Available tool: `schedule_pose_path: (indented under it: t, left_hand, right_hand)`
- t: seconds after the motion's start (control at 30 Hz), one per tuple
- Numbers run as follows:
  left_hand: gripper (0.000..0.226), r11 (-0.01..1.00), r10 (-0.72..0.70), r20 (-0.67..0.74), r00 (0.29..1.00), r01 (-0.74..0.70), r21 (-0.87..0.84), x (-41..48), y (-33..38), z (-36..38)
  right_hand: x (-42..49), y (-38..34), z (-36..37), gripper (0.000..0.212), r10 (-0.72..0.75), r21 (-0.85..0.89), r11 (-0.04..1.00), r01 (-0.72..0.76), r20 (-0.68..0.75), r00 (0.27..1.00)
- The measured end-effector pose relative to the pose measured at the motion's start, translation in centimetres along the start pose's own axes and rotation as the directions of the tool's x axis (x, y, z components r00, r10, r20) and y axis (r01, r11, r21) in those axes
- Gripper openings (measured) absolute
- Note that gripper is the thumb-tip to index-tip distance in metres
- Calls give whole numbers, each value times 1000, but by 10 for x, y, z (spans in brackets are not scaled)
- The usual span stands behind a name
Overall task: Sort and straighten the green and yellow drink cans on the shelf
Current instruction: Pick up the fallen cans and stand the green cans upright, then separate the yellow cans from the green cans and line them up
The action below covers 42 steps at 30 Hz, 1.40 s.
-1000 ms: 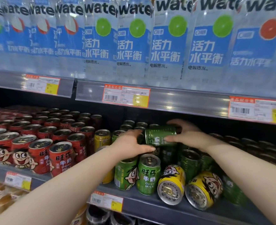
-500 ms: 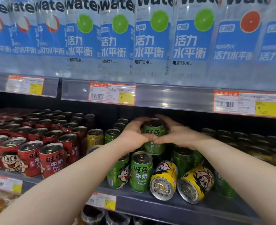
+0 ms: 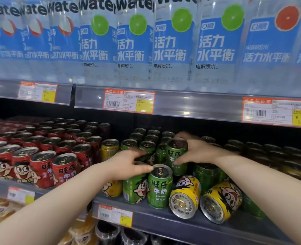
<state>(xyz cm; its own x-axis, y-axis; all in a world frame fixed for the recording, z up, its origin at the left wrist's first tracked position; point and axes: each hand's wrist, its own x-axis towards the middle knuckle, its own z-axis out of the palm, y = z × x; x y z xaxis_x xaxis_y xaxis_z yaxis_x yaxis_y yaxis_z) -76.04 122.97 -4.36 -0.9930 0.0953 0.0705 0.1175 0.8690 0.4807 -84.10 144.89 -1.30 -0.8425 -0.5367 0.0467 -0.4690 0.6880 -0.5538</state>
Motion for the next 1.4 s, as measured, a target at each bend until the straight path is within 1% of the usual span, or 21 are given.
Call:
schedule_pose_path:
  t: [0.03, 0.07, 0.13, 0.17, 0.23, 0.3, 0.47, 0.53, 0.6, 0.67, 0.7, 0.77, 0.8, 0.83, 0.93, 1.03, 1.13, 1.17, 1.27, 1.33, 1.4]
  left_hand:
    - [80, 997, -16, 41, 999, 13, 76, -3, -2, 2]
    - [86, 982, -28, 72, 997, 14, 188, -4, -4, 5]
    - [93, 920, -18, 103, 994, -24, 390, -4, -5, 9]
    - [93, 897, -11, 109, 994, -38, 440, -3, -5, 10]
    - [92, 880, -2, 120, 993, -55, 473, -2, -6, 11]
    - [91, 873, 9, 116, 993, -64, 484, -1, -7, 12]
    - [93, 868, 22, 41, 999, -40, 495, -2, -11, 15]
    - [95, 879, 49, -9, 999, -39, 475, -6, -8, 15]
    - [94, 918, 54, -92, 994, -13, 396, -11, -7, 13]
    - [89, 955, 32, -231, 972, 39, 295, -14, -10, 12]
    - [81, 961, 11, -301, 953, 73, 266, -16, -14, 10]
    - [53, 953, -37, -406, 913, 155, 260, -19, -27, 4]
    - [43, 945, -58, -429, 901, 188, 268, -20, -35, 0]
    - [38, 940, -76, -438, 896, 211, 268, -21, -44, -6]
    - [37, 943, -78, -468, 880, 218, 253, -21, -70, -25]
    - [27, 960, -16, -496, 868, 152, 234, -17, -89, -43]
    - [28, 962, 18, -450, 893, 108, 252, -13, -108, -58]
    - [29, 964, 34, -436, 899, 86, 252, -11, -115, -62]
    - [30, 965, 98, -405, 909, 12, 261, -6, -131, -70]
    - [30, 963, 147, -387, 910, -42, 268, -2, -135, -71]
    - [31, 957, 194, -373, 907, -92, 276, 1, -143, -75]
  right_hand:
    - [3, 2, 3, 75, -4, -23, 1000, 4, 18, 1000]
    - [5, 3, 6, 78, -3, -61, 998, 5, 28, 1000]
    - [9, 3, 12, 83, -10, -178, 984, 19, 51, 999]
    - [9, 3, 15, 85, -15, -246, 969, 31, 64, 998]
    - [12, 5, 22, 85, -29, -370, 927, 59, 85, 996]
    - [13, 7, 27, 86, -19, -430, 901, 62, 105, 994]
    - [19, 11, 15, 87, -9, -400, 911, 102, 229, 973]
    - [22, 9, 5, 77, -17, -343, 933, 112, 267, 964]
    - [27, 6, 0, 64, -51, -235, 965, 118, 272, 961]
    - [33, 1, 2, 51, -119, -141, 977, 157, 245, 962]
    - [38, -1, 5, 47, -152, -123, 975, 183, 222, 963]
    - [46, -9, 17, 42, -200, -120, 968, 222, 173, 965]
    - [50, -14, 23, 39, -214, -134, 963, 234, 146, 966]
    - [55, -19, 30, 35, -233, -150, 957, 249, 117, 966]
    - [76, -40, 51, 29, -274, -194, 940, 280, 55, 960]
    - [99, -70, 70, 33, -302, -192, 933, 303, 36, 953]
    - [123, -101, 89, 44, -342, -289, 895, 339, 41, 939]
    - [132, -109, 96, 52, -316, -315, 896, 315, 48, 948]
    - [155, -124, 117, 78, -171, -351, 916, 193, 94, 981]
    - [161, -127, 126, 86, -93, -357, 923, 141, 147, 985]
    - [167, -131, 134, 89, -50, -386, 916, 105, 150, 987]
